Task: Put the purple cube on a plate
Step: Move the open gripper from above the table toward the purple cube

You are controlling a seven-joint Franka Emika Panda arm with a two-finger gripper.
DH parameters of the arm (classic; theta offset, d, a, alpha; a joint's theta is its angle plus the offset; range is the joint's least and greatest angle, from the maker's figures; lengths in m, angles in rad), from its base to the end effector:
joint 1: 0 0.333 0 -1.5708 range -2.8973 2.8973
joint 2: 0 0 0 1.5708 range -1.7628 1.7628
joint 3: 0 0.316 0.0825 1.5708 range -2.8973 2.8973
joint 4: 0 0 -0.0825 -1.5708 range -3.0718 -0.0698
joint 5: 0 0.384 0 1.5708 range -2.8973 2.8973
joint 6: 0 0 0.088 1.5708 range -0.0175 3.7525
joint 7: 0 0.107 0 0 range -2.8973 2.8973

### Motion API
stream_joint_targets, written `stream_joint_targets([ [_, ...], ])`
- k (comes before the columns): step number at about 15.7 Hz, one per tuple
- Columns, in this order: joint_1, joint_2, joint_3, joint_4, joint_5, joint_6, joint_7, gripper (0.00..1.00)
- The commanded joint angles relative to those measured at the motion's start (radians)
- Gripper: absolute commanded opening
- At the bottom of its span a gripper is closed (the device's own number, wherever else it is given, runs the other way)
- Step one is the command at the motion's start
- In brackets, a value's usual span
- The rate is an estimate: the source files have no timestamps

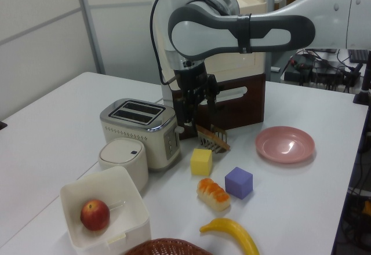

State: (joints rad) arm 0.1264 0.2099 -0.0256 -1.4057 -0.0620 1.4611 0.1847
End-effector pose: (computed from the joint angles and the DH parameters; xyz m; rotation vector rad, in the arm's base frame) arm 0.6018 0.0553 0.5711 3.0424 -0.1306 -0.2186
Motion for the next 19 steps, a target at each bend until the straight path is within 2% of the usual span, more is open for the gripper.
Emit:
stream_joint_targets([
  [1,-0.035,-0.017,-0.01,-0.016,0.026,-0.004,-0.08,1.0],
  [19,-0.045,-0.017,-0.011,-0.016,0.028,-0.001,-0.116,1.0],
])
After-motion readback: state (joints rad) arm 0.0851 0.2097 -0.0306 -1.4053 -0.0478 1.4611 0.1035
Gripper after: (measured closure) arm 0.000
